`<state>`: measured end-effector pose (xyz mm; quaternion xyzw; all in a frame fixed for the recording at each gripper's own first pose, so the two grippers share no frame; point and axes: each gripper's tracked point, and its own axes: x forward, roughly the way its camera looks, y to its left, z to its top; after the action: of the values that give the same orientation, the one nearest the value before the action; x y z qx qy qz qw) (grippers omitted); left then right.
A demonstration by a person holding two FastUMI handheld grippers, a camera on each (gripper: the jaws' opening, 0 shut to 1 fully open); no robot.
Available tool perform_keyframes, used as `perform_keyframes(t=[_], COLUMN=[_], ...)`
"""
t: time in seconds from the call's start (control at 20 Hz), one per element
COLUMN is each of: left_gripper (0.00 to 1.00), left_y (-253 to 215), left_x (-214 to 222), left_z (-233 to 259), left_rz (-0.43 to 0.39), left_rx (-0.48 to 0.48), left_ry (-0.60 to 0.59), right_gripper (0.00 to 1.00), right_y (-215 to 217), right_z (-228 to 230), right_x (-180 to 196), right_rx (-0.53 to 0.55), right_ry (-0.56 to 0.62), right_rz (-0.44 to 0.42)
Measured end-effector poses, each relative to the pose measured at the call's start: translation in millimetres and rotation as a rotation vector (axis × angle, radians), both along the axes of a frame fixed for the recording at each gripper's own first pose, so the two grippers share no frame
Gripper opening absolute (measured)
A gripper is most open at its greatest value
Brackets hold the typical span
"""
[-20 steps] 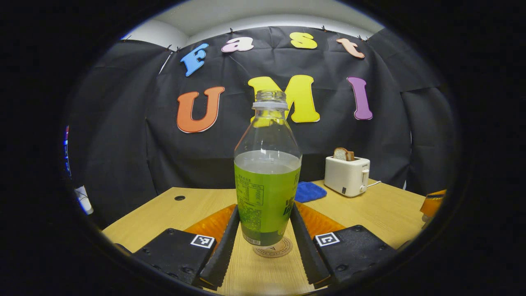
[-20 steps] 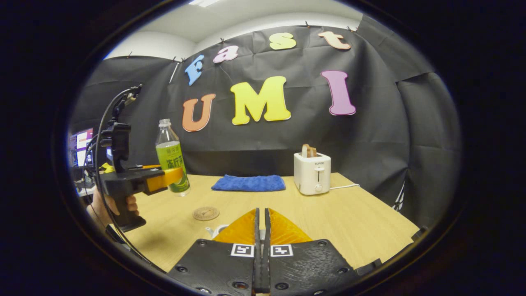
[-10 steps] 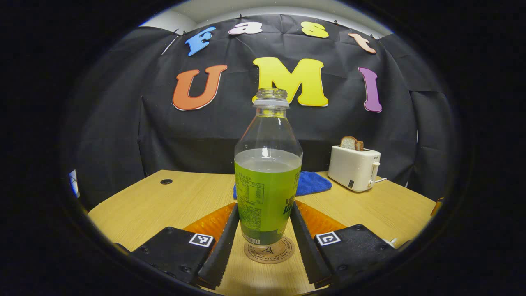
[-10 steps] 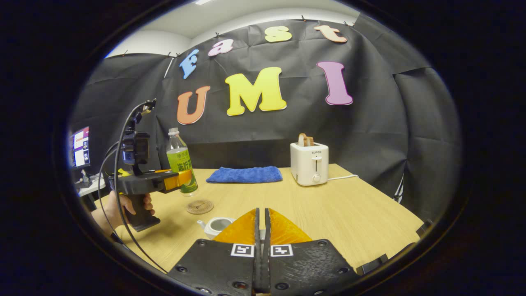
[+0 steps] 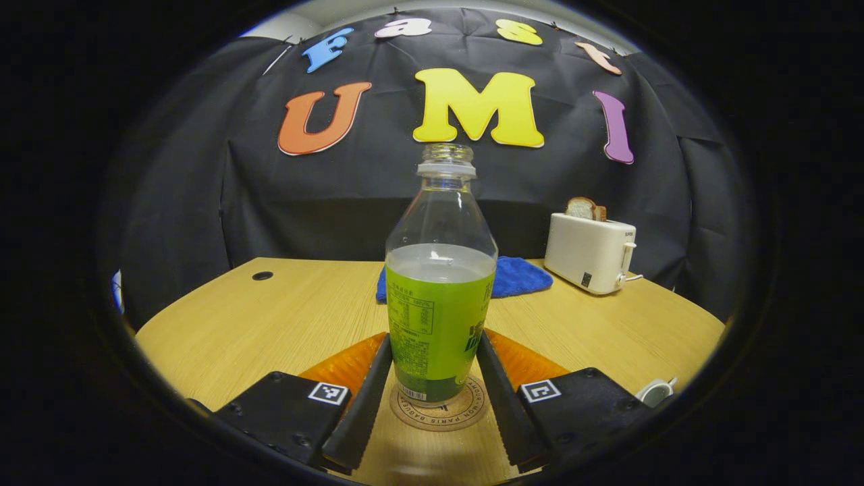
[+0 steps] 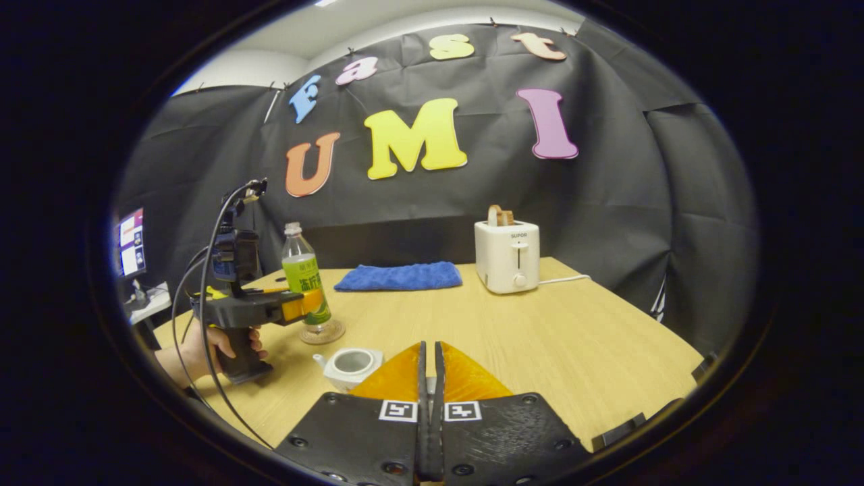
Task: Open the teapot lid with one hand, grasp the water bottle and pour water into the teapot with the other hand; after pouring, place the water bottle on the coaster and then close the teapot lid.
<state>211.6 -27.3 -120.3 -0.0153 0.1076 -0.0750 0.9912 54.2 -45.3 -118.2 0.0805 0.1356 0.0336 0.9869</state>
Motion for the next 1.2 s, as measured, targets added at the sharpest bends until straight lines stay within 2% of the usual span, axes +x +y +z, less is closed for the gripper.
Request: perform_keyframes(t=[0.35,0.5,0.65,0.85,1.2], left_gripper=[0.80,1.00,1.00,1.00,1.00], left_y=[-6,-5,0,23,75], left_x=[0,-4,-15,-50,-109], left_z=[-8,-2,-5,-5,22], left_rz=[-0.011,0.000,0.015,0.077,0.171], left_rx=[0.007,-0.010,-0.021,-0.054,0.019], left_ry=[0.032,0.022,0.045,0.086,0.025], right_gripper=[0.00,0.00,0.00,0.00,0.00], right_y=[-2,-1,3,16,60], right_z=[-3,-1,5,17,31], right_x=[1,0,2,13,45], right_rx=[0.007,0.004,-0.004,-0.011,-0.044], right_ry=[0.005,0.000,-0.015,-0.059,-0.131], right_rz=[-0.002,-0.001,0.009,0.035,0.150])
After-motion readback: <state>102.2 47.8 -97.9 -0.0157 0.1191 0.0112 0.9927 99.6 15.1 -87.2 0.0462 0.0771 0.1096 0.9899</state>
